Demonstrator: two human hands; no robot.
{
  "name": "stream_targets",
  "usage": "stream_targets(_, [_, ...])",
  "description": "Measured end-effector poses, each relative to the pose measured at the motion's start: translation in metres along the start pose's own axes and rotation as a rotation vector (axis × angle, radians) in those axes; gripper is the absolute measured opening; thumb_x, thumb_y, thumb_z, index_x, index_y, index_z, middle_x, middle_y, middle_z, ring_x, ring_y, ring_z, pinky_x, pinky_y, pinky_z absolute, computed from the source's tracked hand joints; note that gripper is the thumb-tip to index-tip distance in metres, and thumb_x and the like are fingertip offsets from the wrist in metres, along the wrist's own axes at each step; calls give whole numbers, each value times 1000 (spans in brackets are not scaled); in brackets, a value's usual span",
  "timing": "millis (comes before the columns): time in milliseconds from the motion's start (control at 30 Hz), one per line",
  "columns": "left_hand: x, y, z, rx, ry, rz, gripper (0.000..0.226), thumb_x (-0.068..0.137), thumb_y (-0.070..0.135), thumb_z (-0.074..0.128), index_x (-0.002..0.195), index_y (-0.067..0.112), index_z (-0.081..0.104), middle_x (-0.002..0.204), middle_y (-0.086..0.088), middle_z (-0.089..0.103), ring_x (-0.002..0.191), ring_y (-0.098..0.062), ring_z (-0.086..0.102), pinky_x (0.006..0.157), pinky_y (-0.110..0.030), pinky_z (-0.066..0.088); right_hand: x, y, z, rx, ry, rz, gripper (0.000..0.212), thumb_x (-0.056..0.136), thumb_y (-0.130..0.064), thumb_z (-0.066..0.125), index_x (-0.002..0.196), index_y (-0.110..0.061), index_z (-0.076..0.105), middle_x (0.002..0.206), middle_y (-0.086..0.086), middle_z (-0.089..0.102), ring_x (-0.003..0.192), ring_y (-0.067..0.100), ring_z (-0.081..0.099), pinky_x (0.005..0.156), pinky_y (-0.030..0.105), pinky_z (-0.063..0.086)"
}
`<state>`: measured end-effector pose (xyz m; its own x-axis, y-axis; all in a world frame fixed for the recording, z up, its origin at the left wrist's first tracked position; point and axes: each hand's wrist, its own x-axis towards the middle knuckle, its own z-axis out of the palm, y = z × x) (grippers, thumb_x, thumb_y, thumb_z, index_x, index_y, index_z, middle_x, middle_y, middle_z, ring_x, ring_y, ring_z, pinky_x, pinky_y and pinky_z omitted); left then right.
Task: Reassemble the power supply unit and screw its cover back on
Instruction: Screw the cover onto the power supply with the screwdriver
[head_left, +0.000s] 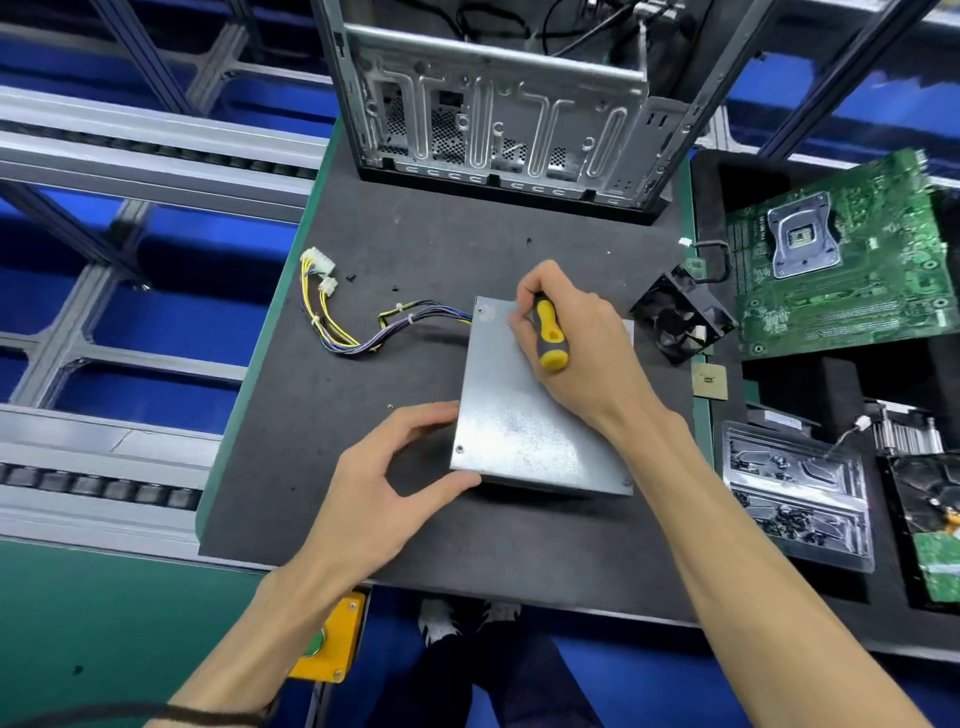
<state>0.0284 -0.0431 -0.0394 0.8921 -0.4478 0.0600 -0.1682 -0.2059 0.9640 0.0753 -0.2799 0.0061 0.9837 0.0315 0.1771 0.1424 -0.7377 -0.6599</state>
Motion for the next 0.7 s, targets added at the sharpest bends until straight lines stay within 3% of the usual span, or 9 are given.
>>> stream_targets(167, [15,5,-14,294,-153,124,65,86,37,77,146,31,53,132,11,54,125,-11,56,105,-19,41,1,3,-2,-14,-20,-38,20,97,-2,58,96,-19,47,73,-27,53,65,15,49,67,17,30])
stream_targets(300, [26,7,-21,337,-252,139,70,84,41,81,148,35,50,137,9,47,131,-7,51,109,-19,40,4,4,-2,-17,-22,-56,18,98,-10,61,95,-20,46,67,-10,49,66,17,49,64,20,31])
stream_targets(467, [30,9,-17,393,-253,230,66,85,47,75,145,30,54,144,1,45,138,-9,47,115,-26,40,15,2,1,-95,-43,-85,26,94,-23,66,95,-26,40,73,-9,49,69,15,44,61,14,31])
stream_targets(700, [35,5,-12,397,-227,281,65,82,48,82,138,22,61,134,-4,48,125,-10,56,101,-36,53,25,-11,14,-76,-42,-121,27,94,-29,69,94,-20,43,76,-8,50,69,17,44,60,35,42])
